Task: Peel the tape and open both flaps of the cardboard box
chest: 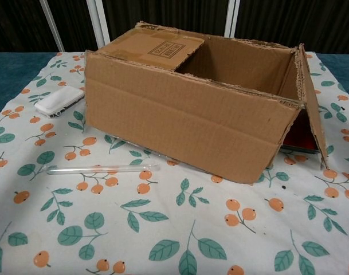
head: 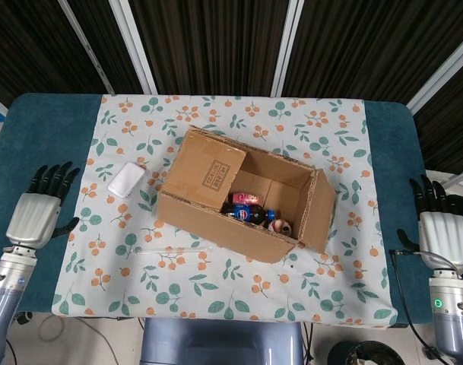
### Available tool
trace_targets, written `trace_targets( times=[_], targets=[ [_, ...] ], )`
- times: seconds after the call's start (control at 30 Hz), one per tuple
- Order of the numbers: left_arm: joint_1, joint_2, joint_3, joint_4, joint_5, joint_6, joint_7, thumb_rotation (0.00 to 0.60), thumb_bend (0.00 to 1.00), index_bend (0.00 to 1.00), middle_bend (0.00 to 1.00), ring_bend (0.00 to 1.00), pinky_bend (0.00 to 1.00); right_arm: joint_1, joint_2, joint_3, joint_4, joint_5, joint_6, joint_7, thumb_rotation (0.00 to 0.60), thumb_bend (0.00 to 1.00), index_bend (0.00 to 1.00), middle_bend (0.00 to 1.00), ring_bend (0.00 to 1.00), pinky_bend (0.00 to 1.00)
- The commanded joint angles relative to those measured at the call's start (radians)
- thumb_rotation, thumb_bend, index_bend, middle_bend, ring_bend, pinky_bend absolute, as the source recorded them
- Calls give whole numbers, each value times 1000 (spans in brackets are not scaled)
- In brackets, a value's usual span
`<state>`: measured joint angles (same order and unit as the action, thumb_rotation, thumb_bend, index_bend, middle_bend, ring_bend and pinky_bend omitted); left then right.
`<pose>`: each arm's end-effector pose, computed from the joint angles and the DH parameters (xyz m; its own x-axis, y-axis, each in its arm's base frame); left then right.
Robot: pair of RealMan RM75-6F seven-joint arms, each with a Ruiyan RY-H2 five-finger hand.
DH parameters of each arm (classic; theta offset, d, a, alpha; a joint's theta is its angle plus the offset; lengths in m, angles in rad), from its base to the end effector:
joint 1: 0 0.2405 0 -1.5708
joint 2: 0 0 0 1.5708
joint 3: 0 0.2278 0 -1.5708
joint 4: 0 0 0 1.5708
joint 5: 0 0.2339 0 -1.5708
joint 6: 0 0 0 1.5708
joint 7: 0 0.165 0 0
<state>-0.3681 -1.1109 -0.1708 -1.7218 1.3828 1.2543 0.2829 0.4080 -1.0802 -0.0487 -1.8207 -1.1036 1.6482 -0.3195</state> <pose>-0.2127 0.2969 0.1060 0.5371 -0.0123 0.8435 0.8256 -0.1975 -0.5286 -0.2481 -0.2547 0.1447 0.5338 0.0954 0.8402 -0.8441 0.1189 0.5228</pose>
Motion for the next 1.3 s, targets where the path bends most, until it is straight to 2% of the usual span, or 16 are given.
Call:
trace_targets(
  times=[0.03,0.17,0.37,0.47,0.67,0.97,1.1,1.3],
  targets=[
    [-79,48,-38,-70,-16,-93,55,600,293,0,0,0,0,-51,-58,-6,79,-34,12,52,600,303,0,0,18,234],
    [-181,96,-81,-125,-34,-214,113,600,430,0,0,0,0,-76,-89,5,132,-41,-4,102,600,303,0,0,18,235],
    [-386,153,-146,-155,-98,-468,196,600,619,0,0,0,0,-100,-124,28,194,-66,-29,175,600,304,0,0,18,234],
    [-502,156,-163,-126,-137,-609,236,600,680,0,6,0,2,-107,-133,44,211,-82,-38,204,600,303,0,0,18,234],
    [-694,108,-162,-29,-194,-801,287,600,776,5,58,0,70,-123,-147,64,230,-103,-56,242,600,304,0,0,18,234],
    [-898,-34,-109,117,-233,-918,334,600,899,66,133,30,135,-142,-150,94,246,-102,-95,268,600,308,0,0,18,234],
    [-955,-89,-77,170,-250,-933,346,600,973,125,205,90,185,-149,-146,107,251,-104,-105,278,600,309,0,0,18,234],
    [-1036,-160,-22,237,-279,-947,359,600,1000,142,227,105,196,-160,-143,124,256,-109,-121,291,600,311,0,0,18,234]
  ],
)
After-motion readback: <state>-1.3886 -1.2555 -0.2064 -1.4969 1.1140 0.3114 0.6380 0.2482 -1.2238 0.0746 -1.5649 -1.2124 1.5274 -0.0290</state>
